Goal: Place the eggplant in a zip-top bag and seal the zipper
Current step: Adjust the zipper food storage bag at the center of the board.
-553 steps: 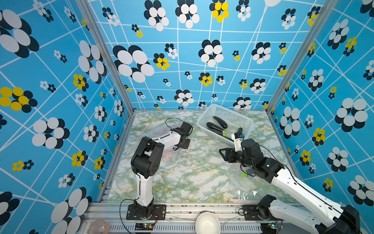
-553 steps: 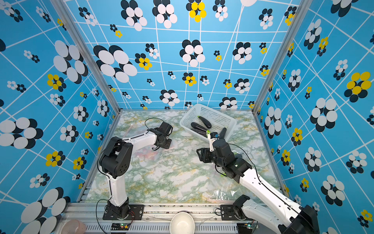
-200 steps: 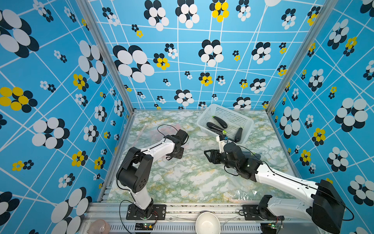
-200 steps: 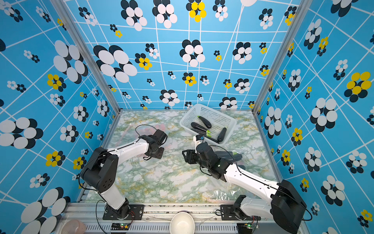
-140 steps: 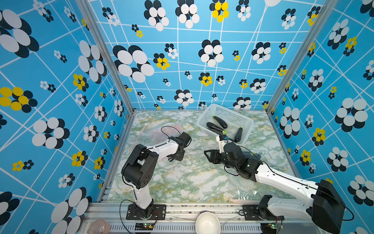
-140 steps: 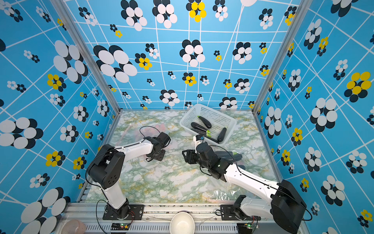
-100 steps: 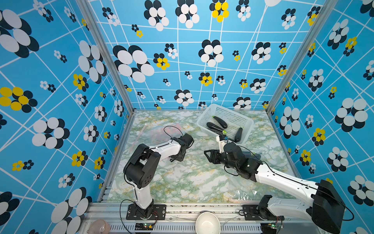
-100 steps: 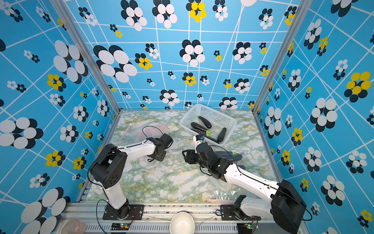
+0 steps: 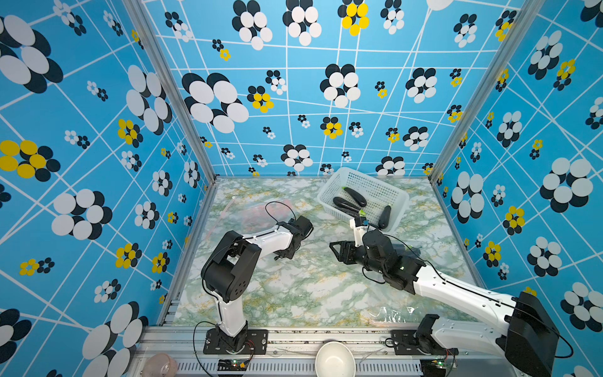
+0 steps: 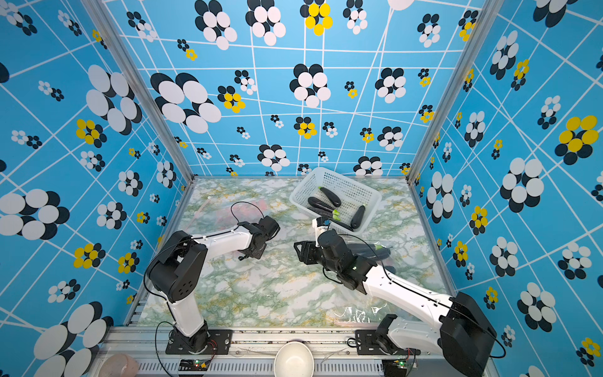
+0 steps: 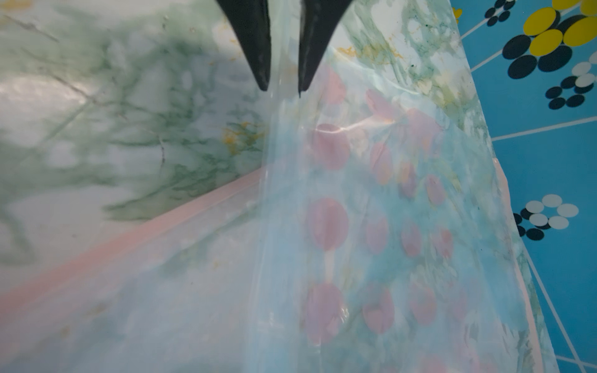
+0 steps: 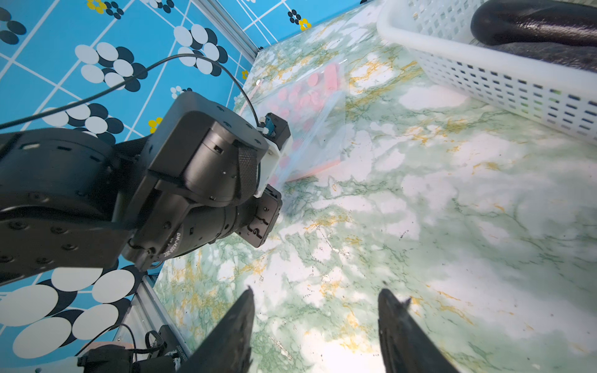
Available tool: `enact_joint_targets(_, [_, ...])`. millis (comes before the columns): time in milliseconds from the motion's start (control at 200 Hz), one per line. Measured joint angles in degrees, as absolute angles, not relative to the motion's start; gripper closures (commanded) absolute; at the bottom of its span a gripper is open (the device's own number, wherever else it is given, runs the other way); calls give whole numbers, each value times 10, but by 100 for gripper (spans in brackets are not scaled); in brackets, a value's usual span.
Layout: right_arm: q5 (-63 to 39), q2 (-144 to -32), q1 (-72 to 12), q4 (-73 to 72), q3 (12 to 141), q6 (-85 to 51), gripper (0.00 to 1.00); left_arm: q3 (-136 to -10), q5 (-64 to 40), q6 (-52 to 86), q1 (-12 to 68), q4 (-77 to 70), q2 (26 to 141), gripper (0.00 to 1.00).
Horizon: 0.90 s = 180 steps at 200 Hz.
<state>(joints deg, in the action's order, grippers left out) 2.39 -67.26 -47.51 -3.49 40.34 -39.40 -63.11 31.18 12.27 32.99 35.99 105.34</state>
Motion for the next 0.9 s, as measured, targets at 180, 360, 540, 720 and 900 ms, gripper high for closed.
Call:
enact_joint_targets(180, [24, -659, -475, -34, 389, -393, 38, -632, 314, 120, 323, 358, 1058, 100])
enact_joint_targets(360, [25, -656, -477, -41, 388, -389, 38, -645, 292, 130, 322, 363, 1045, 100])
enact_joint_targets(540, [51, -655, -506, -72, 367, -367, 33, -672, 232, 173, 322, 394, 968, 100])
enact_joint_targets(720, [107, -668, -565, -136, 344, -313, 28, -710, 171, 229, 322, 405, 881, 100])
enact_joint_targets(900, [159, -742, -624, -260, 343, -223, 27, -715, 109, 291, 322, 399, 835, 100])
